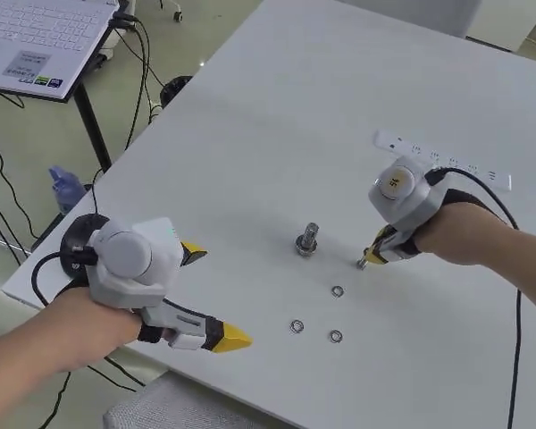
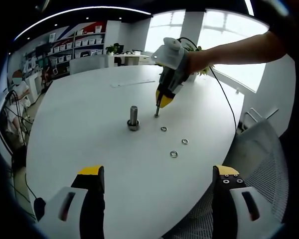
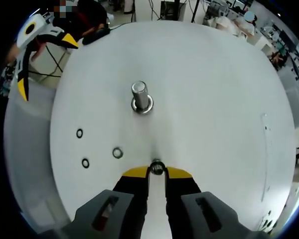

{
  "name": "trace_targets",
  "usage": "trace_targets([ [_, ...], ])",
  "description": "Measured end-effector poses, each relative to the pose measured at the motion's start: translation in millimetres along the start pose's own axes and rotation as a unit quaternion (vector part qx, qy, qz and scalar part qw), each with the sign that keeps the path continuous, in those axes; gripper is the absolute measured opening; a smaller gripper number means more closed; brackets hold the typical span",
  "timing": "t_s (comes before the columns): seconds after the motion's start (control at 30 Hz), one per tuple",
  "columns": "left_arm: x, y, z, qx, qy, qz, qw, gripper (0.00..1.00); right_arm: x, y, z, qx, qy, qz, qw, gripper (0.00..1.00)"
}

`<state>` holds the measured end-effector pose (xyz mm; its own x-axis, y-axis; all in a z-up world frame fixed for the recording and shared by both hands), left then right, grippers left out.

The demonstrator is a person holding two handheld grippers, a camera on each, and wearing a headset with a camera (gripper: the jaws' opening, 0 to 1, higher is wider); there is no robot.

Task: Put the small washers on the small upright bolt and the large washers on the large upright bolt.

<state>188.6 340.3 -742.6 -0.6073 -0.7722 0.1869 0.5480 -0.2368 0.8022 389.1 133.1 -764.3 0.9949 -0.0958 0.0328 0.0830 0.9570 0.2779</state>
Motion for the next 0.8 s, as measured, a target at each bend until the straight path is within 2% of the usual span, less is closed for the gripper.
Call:
trace_targets([
  [0.27, 0.7, 2.6, -1.1, 0.004, -0.002, 0.001, 1.0000, 0.89, 4.4, -2.5, -16.4, -0.011, 0.007, 0.005, 0.9999, 0.12],
  [0.53, 0.8, 2.2, -1.8, 0.003, -0.004, 0.005, 1.0000, 0.88, 0.9, -5.5, -28.8, -0.019, 0.013, 0.004, 0.9997, 0.12],
  [0.8, 1.0, 1.5, -1.3, 0.004, -0.003, 0.009, 0.9999, 0.88, -4.3, -9.0, -30.6, -0.021, 0.010, 0.015, 0.9996, 0.12],
])
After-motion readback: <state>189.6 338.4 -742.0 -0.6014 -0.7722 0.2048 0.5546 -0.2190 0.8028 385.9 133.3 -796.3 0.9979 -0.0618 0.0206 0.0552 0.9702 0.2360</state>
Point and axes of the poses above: the centre of the closed fingertips' face, and the gripper's own axes: z roughly backward along the fingers, x roughly to its right, y roughly out of its top, the point moved 7 cm from there along z, roughly backward along the fingers, and after that the axes turned 2 degrees about x, right-handed, at the moved point
